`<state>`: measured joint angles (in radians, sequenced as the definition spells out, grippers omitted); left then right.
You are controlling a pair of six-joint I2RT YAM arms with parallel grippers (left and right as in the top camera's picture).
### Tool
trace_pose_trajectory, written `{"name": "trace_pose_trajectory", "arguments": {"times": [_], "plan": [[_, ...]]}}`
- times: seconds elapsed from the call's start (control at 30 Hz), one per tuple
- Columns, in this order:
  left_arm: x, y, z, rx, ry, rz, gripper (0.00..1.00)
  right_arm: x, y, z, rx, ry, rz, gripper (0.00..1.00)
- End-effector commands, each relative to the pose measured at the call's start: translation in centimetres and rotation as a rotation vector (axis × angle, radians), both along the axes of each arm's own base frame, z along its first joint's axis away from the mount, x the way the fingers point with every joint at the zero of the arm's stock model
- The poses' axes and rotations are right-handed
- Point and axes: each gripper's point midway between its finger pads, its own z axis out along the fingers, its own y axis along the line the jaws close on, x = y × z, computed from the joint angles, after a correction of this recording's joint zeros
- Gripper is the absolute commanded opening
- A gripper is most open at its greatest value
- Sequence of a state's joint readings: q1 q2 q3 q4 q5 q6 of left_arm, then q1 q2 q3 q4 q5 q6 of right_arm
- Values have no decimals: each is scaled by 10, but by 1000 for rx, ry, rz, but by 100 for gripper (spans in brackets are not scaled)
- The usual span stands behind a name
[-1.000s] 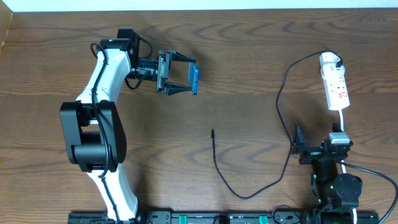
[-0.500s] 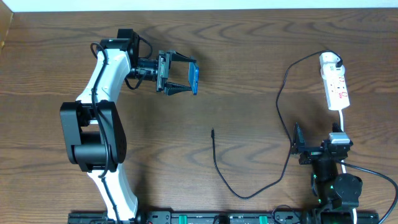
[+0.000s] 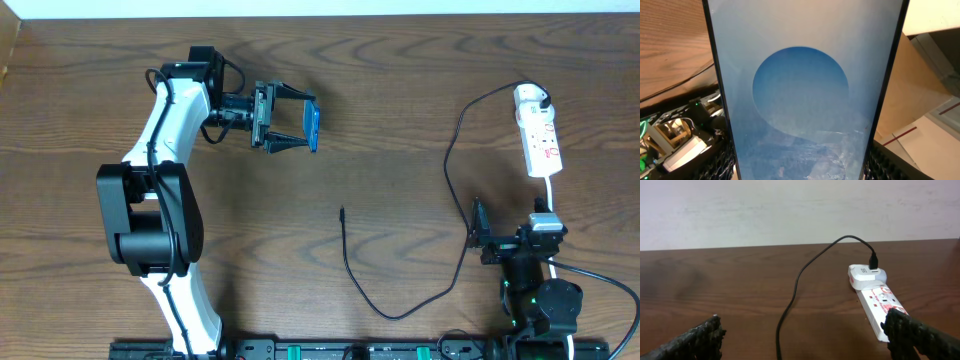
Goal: Plug charger to phone and switch on socket
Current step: 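Hold the phone upright in the left gripper above the table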
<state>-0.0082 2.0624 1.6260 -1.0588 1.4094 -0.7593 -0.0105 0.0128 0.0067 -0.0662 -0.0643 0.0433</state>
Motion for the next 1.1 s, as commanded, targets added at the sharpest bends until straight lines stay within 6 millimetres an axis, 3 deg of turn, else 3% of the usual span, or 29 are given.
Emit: {"name": "trace_pose_trajectory", "arguments": {"times": [0.0, 1.07], "plan": [[-4, -1, 23, -57, -30, 2, 7, -1, 6, 0, -11, -2, 26, 99], [-4, 0, 20, -42, -54, -2, 8, -1, 6, 0, -11, -2, 26, 99]]}}
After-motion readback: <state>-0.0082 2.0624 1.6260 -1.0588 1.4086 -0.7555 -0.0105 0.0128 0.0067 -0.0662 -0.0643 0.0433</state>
